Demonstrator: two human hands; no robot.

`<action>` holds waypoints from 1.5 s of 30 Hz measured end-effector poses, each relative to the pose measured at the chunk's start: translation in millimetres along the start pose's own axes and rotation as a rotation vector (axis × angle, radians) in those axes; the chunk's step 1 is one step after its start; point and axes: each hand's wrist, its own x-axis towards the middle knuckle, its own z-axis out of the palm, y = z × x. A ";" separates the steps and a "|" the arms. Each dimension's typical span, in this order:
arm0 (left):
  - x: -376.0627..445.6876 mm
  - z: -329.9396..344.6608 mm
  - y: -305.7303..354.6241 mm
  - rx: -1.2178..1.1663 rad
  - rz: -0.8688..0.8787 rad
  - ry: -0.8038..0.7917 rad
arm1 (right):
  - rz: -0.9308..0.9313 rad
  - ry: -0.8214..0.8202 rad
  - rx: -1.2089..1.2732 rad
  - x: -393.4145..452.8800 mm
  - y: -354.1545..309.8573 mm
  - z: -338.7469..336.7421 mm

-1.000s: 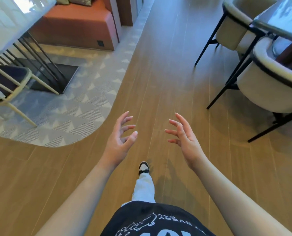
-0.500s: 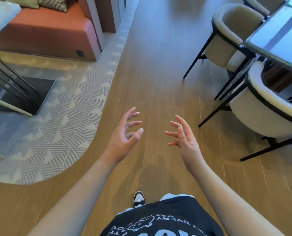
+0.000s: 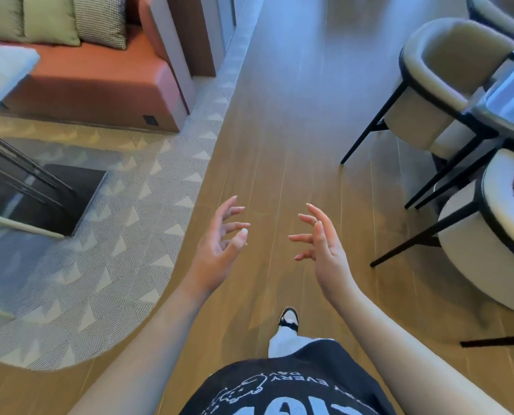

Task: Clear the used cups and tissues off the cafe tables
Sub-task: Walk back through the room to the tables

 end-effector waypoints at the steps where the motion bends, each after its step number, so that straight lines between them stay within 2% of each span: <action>1: 16.7 4.0 4.1 0.009 0.003 0.007 | -0.009 -0.013 -0.003 18.4 -4.3 -2.7; 15: 223.5 23.2 23.1 -0.024 -0.023 0.017 | -0.023 0.000 -0.033 226.6 -47.5 -25.8; 22: 357.0 -1.9 7.1 -0.076 -0.043 -0.028 | -0.021 0.063 -0.084 351.9 -60.8 -1.6; 28: 465.9 -28.0 25.7 -0.085 -0.008 -0.099 | -0.040 0.101 -0.120 443.0 -87.0 19.9; 35: 556.1 -52.4 31.7 -0.089 0.017 -0.079 | -0.043 0.115 -0.124 535.7 -106.8 33.4; 45: 693.1 -61.0 15.1 -0.036 -0.061 -0.053 | -0.016 0.079 -0.043 682.1 -109.5 37.5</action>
